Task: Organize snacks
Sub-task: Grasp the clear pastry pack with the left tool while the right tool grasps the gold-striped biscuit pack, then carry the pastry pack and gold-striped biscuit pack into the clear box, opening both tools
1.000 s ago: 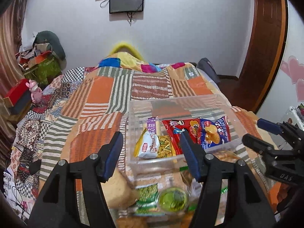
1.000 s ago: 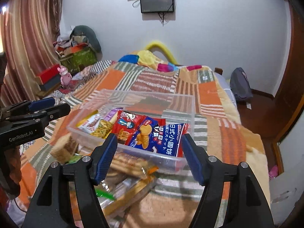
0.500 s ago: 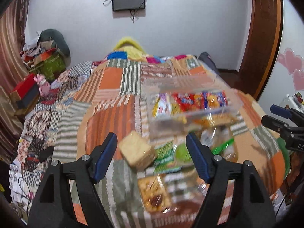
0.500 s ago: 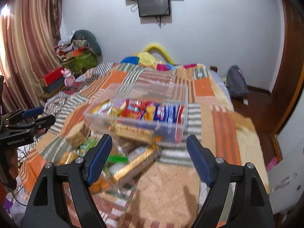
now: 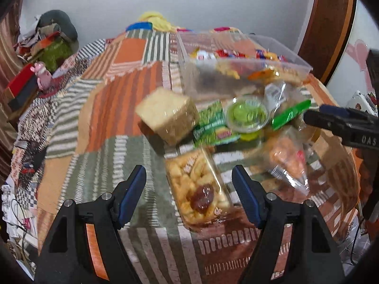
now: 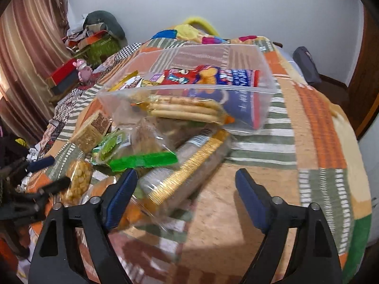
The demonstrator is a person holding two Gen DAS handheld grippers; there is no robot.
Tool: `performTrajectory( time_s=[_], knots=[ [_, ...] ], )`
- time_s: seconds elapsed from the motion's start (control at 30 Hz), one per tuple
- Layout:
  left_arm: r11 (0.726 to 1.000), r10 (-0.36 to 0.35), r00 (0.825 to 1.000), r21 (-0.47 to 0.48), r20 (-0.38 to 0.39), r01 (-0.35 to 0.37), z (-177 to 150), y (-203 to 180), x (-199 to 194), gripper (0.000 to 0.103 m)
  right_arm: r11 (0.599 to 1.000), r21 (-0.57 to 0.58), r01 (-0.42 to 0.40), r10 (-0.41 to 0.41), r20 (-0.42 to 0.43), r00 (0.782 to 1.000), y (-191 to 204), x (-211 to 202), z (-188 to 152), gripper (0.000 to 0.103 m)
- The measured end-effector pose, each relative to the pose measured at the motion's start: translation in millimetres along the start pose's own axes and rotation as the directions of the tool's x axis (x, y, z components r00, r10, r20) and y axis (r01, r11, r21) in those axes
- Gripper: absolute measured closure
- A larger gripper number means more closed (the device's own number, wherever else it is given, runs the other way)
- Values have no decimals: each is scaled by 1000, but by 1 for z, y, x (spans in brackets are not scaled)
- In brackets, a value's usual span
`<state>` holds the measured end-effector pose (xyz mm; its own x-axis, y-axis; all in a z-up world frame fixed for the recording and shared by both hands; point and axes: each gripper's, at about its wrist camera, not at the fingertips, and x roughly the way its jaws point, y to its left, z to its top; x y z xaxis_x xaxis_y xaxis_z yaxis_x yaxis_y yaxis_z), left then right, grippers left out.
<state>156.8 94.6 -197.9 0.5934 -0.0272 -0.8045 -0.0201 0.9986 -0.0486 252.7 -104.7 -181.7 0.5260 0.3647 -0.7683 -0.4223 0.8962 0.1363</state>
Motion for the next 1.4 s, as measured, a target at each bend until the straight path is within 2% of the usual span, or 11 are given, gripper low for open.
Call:
performTrajectory(
  time_s=[0.2,0.3,0.47,0.53,0.6,0.73,0.87,0.9,1.03,1.1,1.4],
  knots=[
    [1000,-15,1000,-16,-25,14,-7,1,16,28,1000,-5,29,-29,-13,1000,-4,6,-5,20],
    [999,-28,999,-21,-35,28,-11,2,22,29,997,-11,79,-79,-22,997,-18,2,-13,22],
    [998,-56,998,-26,-30,55,-18,2,24,45,993,18,115,-114,-41,993,-51,-12,-31,23],
    [998,-55,998,-31,-19,54,-21,2,24,54,994,34,105,-103,-55,993,-61,-16,-34,31],
    [998,-56,998,-37,-19,55,-20,2,25,57,996,31,78,-76,-65,995,-62,-18,-34,37],
    [998,-57,998,-34,-18,56,-19,-1,21,57,997,-26,76,-77,-57,995,-46,-10,-24,39],
    [998,-58,998,-18,-12,58,-20,-5,15,58,999,-29,47,-49,-76,996,-38,11,-10,39],
    [998,-56,998,-14,-8,56,-20,-6,12,58,999,-23,42,-44,-80,996,-37,15,-8,42],
    [998,-52,999,-19,10,52,-17,-4,4,58,999,-13,36,-37,-63,997,-33,14,-10,64],
    [998,-50,999,-27,20,51,-14,-4,0,58,1000,1,10,-10,-57,998,-34,8,-15,69],
    [997,-55,995,-51,77,59,0,-3,-24,58,997,67,40,-38,-26,999,-60,-29,-39,70]
  ],
)
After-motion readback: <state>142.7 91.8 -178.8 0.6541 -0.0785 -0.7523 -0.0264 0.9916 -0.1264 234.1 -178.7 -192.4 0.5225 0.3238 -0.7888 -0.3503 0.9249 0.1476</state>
